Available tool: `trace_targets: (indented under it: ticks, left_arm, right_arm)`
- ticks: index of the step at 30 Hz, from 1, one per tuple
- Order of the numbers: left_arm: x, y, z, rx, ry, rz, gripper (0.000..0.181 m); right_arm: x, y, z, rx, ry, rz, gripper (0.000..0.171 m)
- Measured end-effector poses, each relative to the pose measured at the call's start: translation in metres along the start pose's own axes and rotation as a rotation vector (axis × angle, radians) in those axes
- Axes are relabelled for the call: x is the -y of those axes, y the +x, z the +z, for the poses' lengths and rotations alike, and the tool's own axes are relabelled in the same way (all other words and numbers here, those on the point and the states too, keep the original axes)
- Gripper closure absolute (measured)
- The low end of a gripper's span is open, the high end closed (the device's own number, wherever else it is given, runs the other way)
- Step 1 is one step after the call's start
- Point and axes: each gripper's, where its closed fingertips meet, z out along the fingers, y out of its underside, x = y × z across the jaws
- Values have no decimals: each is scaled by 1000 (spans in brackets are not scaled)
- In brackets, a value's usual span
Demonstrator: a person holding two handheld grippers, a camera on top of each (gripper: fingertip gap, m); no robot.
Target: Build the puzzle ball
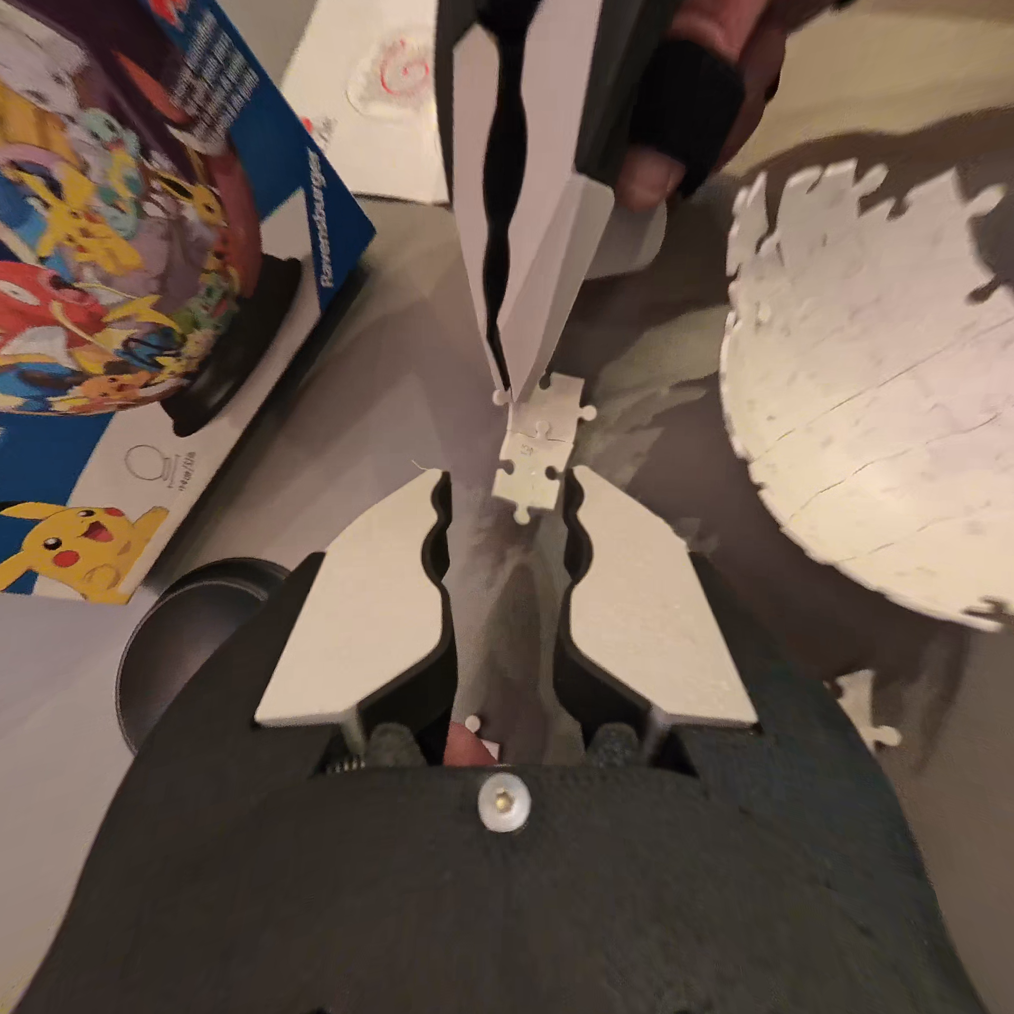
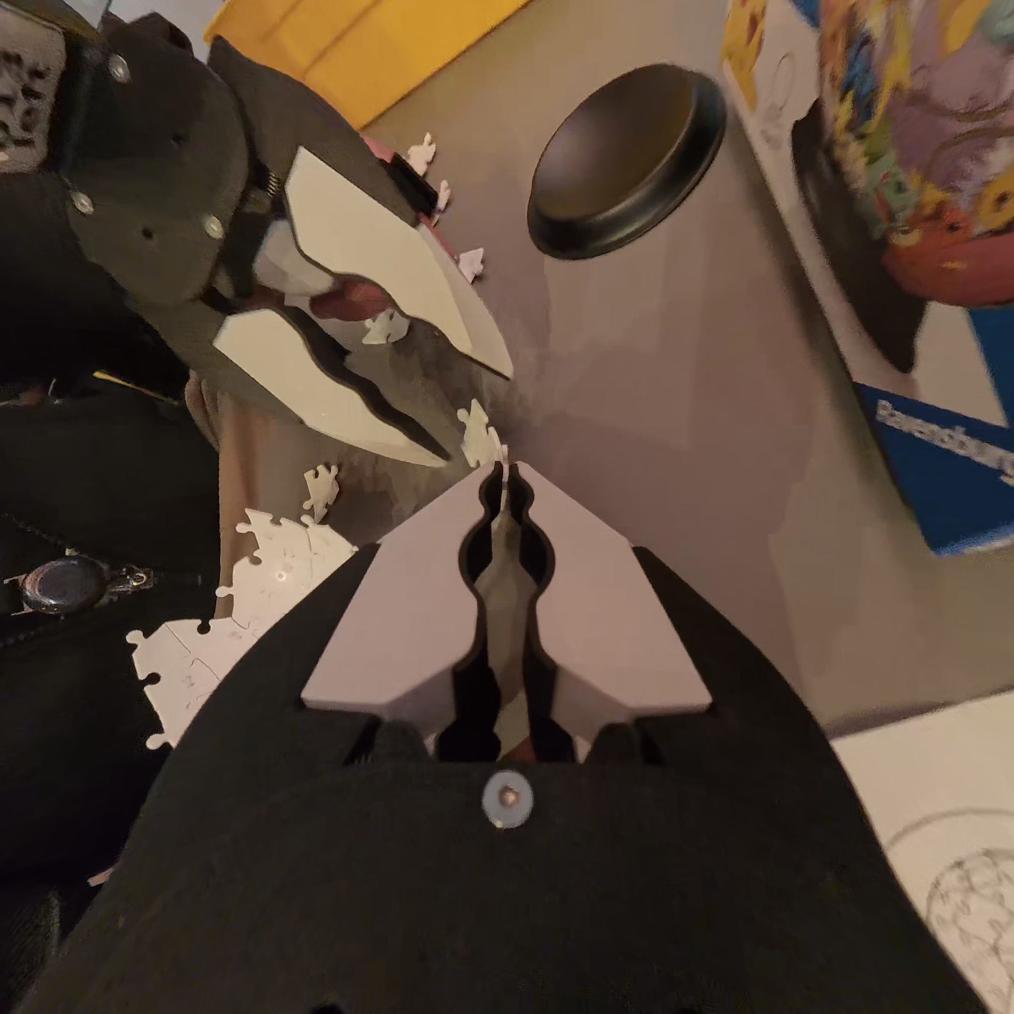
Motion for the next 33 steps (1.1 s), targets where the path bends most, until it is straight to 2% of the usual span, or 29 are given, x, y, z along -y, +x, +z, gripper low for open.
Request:
trace_targets:
  ticks: [5, 8, 13, 16, 21, 29, 33]
  left_arm:
    - [11, 2, -13, -4, 45, -44, 135]
    - [20, 18, -16, -80, 89, -100, 133]
    - [28, 41, -6, -162, 82, -96, 132]
    - [24, 53, 5, -212, 24, -63, 131]
    - [20, 50, 8, -254, 1, -89, 137]
    - [11, 50, -30, -269, 12, -192, 135]
    - [2, 62, -37, -286, 2, -206, 135]
  right_arm:
    - [6, -3, -23, -28, 93, -2, 171]
    - [5, -9, -36, -39, 151, 4, 171]
    - [5, -18, -61, -77, 249, 11, 171]
    - [4, -25, -74, -99, 293, 11, 171]
    - [-5, -32, -77, -111, 292, 4, 171]
    - [-1, -35, -76, -98, 294, -14, 171]
    - [1, -37, -76, -94, 308, -18, 171]
